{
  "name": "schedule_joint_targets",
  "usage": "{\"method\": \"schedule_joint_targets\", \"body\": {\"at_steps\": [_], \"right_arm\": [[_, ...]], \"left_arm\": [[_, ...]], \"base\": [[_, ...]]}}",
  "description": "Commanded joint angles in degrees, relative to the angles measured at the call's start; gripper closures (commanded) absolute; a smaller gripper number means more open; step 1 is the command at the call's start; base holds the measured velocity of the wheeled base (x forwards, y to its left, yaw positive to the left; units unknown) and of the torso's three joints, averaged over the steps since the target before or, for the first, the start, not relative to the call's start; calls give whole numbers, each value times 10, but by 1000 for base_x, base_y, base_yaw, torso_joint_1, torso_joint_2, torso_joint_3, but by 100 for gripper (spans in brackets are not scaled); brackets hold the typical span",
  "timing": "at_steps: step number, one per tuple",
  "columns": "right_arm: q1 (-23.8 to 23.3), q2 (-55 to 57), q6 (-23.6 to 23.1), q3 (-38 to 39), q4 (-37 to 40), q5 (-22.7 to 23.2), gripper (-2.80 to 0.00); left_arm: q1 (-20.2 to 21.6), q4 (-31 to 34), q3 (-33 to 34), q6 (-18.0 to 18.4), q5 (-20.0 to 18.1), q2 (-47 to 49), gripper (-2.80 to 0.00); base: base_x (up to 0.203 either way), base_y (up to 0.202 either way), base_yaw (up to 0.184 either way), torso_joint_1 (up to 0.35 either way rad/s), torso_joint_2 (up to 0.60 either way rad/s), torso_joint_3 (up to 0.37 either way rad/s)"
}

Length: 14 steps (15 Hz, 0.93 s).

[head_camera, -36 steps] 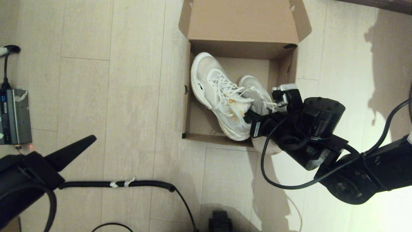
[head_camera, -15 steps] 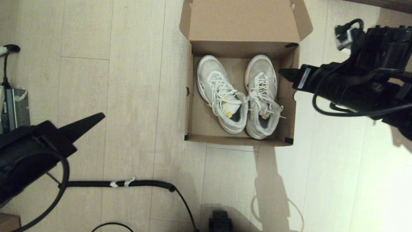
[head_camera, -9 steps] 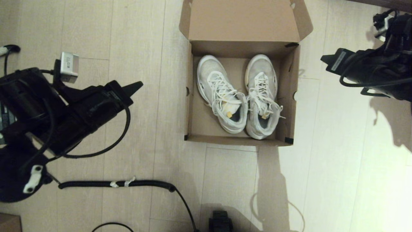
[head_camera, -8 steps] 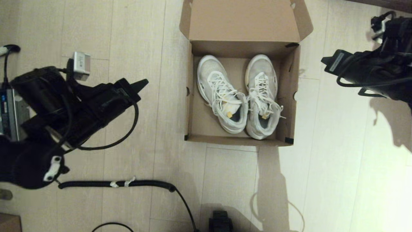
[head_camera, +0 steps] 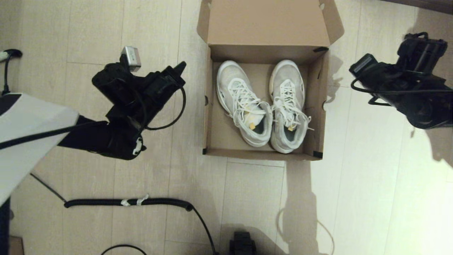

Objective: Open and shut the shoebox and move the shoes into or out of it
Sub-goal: Put the shoes into the shoe box, then close the shoe box

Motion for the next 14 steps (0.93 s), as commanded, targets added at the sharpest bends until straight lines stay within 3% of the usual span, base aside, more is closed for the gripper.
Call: {"method": "schedule_joint_targets", "body": {"at_steps": [1, 2, 4, 5, 7, 9, 11, 14], "right_arm": [[-10, 47, 107, -37, -2, 18, 0], [-22, 55, 153, -50, -2, 50, 0], [-45, 58, 223, -57, -5, 173, 0], [-55, 59, 251, -63, -8, 228, 0], [-77, 67, 294, -72, -52, 347, 0], [-97, 85, 345, -71, -170, 465, 0], [-104, 115, 408, -80, -270, 529, 0], [-105, 153, 415, -123, -319, 581, 0]], "left_arm": [[-6, -4, -86, -23, 0, 63, 0], [-7, -3, -118, -46, -1, 80, 0], [-7, -1, -186, -134, -4, 102, 0], [-6, 3, -218, -159, -11, 117, 0], [-4, 12, -278, -184, -55, 159, 0], [-3, 10, -284, -233, -126, 172, 0], [-3, 8, -287, -241, -157, 181, 0], [0, -3, -288, -236, -172, 188, 0]], "base": [[0, 0, 0, 0, 0, 0], [0, 0, 0, 0, 0, 0], [0, 0, 0, 0, 0, 0], [0, 0, 0, 0, 0, 0], [0, 0, 0, 0, 0, 0], [0, 0, 0, 0, 0, 0], [0, 0, 0, 0, 0, 0], [0, 0, 0, 0, 0, 0]]}}
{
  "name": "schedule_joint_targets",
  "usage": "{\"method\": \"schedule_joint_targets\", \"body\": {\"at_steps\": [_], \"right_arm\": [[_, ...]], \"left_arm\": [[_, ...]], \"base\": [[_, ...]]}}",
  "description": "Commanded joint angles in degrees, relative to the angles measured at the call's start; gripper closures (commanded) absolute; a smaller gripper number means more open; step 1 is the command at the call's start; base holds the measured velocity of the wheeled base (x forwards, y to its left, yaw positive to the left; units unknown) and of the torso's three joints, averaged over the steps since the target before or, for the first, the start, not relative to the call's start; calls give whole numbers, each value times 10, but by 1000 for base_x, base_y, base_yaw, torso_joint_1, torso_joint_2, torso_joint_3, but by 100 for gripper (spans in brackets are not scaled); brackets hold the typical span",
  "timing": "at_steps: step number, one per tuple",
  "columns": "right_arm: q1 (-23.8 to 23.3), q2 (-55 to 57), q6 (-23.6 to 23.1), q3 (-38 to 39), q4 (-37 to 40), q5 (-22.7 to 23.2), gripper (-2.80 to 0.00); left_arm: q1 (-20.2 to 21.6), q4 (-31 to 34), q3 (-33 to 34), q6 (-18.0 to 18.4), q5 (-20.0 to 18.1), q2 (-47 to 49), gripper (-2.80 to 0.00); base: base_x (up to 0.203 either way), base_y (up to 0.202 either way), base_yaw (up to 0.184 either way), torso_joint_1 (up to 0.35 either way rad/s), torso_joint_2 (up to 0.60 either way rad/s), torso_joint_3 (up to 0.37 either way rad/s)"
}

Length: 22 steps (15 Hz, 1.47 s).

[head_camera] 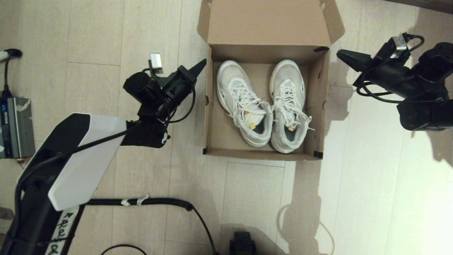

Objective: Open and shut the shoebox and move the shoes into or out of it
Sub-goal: Close the shoe box

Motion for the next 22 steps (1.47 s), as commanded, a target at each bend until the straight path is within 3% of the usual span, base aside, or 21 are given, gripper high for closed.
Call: {"method": "schedule_joint_targets", "body": {"at_steps": [1, 3, 9, 12, 15, 18, 22], "right_arm": [[3, 30, 4, -27, -11, 13, 0], [14, 51, 3, -68, -13, 16, 0], [18, 117, 2, -134, -13, 11, 0], [6, 74, 6, -88, -14, 14, 0], [1, 23, 4, -4, -19, 22, 0], [0, -42, 4, 124, -50, 30, 0], [-29, -143, 6, 236, -77, 32, 0]], "left_arm": [[-4, -8, -1, -2, -4, 7, 0], [-9, -8, -1, -2, -20, 8, 0], [-16, -1, 4, 14, -20, -2, 0], [-19, -2, 6, 17, -20, -4, 0], [-33, -5, 32, 42, -15, -20, 0], [-47, -25, 176, 74, -2, -81, 0], [-62, -114, 431, 92, 4, -184, 0]], "base": [[0, 0, 0, 0, 0, 0], [0, 0, 0, 0, 0, 0], [0, 0, 0, 0, 0, 0], [0, 0, 0, 0, 0, 0], [0, 0, 0, 0, 0, 0], [0, 0, 0, 0, 0, 0], [0, 0, 0, 0, 0, 0]]}}
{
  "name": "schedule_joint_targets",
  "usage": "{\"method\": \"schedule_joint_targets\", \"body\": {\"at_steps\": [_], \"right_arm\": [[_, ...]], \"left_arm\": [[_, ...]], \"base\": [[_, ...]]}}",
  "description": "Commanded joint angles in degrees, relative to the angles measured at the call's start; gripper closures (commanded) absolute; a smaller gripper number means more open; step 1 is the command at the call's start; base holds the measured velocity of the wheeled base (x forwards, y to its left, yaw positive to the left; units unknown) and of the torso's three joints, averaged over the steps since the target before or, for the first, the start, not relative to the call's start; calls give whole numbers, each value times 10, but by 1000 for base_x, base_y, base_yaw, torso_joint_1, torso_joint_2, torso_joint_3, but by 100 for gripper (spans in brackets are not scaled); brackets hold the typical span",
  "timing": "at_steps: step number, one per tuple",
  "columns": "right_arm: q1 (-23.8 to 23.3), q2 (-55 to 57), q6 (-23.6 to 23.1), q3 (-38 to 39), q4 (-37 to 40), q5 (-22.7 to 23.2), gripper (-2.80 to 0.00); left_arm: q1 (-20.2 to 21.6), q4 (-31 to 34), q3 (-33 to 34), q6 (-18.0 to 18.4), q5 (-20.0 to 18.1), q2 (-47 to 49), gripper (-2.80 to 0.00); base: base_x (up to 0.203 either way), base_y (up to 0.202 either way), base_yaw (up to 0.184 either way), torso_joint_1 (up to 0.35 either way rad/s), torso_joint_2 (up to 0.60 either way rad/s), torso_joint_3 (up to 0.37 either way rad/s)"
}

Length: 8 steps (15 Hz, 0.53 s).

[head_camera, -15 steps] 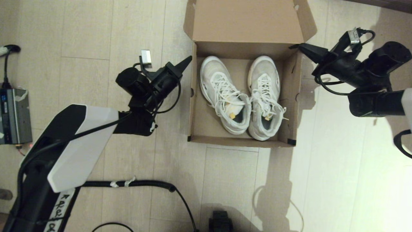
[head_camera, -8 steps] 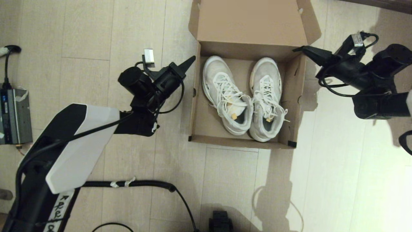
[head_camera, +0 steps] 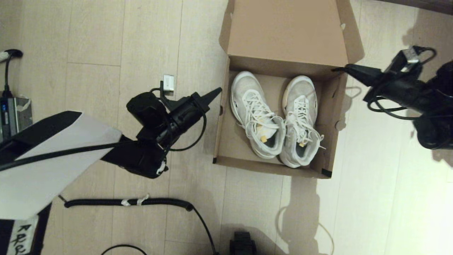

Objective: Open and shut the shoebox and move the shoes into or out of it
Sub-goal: Close the shoe box

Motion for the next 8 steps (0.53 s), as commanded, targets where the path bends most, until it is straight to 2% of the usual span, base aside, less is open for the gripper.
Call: {"method": "schedule_joint_targets", "body": {"at_steps": [1, 3, 4, 6, 8], "right_arm": [[-27, -60, 5, 31, -8, 4, 0], [-84, -73, 5, 34, -8, 20, 0], [-117, -75, 5, 32, -8, 34, 0], [-148, -62, 1, 27, -9, 46, 0], [-148, -31, -6, 12, -10, 24, 0]], "left_arm": [[-5, -40, 126, 0, 0, -76, 0], [-6, -69, 225, 5, 2, -132, 0], [-1, -80, 249, 15, 2, -151, 0], [16, -85, 231, 27, -1, -146, 0], [22, -85, 186, 29, -1, -126, 0]], "base": [[0, 0, 0, 0, 0, 0], [0, 0, 0, 0, 0, 0], [0, 0, 0, 0, 0, 0], [0, 0, 0, 0, 0, 0], [0, 0, 0, 0, 0, 0]]}}
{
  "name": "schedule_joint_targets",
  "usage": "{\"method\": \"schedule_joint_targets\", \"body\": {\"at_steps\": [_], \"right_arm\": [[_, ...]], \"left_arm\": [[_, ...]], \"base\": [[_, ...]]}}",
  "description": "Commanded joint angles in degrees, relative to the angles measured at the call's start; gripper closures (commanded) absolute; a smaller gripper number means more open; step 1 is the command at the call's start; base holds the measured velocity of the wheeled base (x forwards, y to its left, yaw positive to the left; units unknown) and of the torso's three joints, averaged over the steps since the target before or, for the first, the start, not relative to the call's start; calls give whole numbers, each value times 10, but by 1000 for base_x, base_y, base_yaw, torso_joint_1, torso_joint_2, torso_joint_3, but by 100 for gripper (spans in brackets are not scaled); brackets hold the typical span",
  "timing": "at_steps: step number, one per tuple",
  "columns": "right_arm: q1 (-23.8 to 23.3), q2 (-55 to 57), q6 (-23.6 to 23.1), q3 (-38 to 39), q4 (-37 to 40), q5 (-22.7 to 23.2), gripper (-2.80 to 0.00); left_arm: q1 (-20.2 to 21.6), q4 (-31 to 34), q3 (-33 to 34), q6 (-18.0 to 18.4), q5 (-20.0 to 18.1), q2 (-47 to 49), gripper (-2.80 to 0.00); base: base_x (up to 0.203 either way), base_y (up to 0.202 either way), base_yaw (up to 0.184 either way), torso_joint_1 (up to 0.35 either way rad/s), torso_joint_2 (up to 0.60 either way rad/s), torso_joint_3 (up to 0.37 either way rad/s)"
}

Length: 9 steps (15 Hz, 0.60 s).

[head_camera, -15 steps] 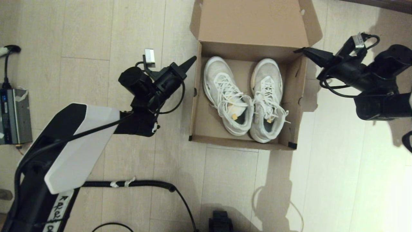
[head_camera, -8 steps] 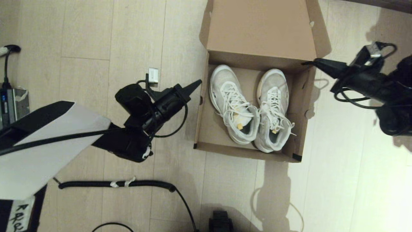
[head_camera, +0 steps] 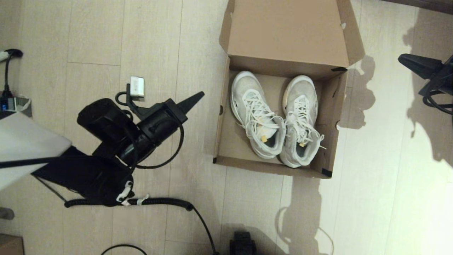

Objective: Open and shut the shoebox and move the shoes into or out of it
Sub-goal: Close the shoe box

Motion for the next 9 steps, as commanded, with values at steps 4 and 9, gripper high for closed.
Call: {"method": "schedule_joint_targets", "body": {"at_steps": [4, 9], "right_arm": [[42, 117, 0, -71, -4, -79, 0], [94, 225, -15, -212, 6, -105, 0]], "left_arm": [[5, 2, -90, -2, -2, 30, 0], [6, 5, -113, -2, -2, 42, 0]], "base": [[0, 0, 0, 0, 0, 0], [0, 0, 0, 0, 0, 0]]}}
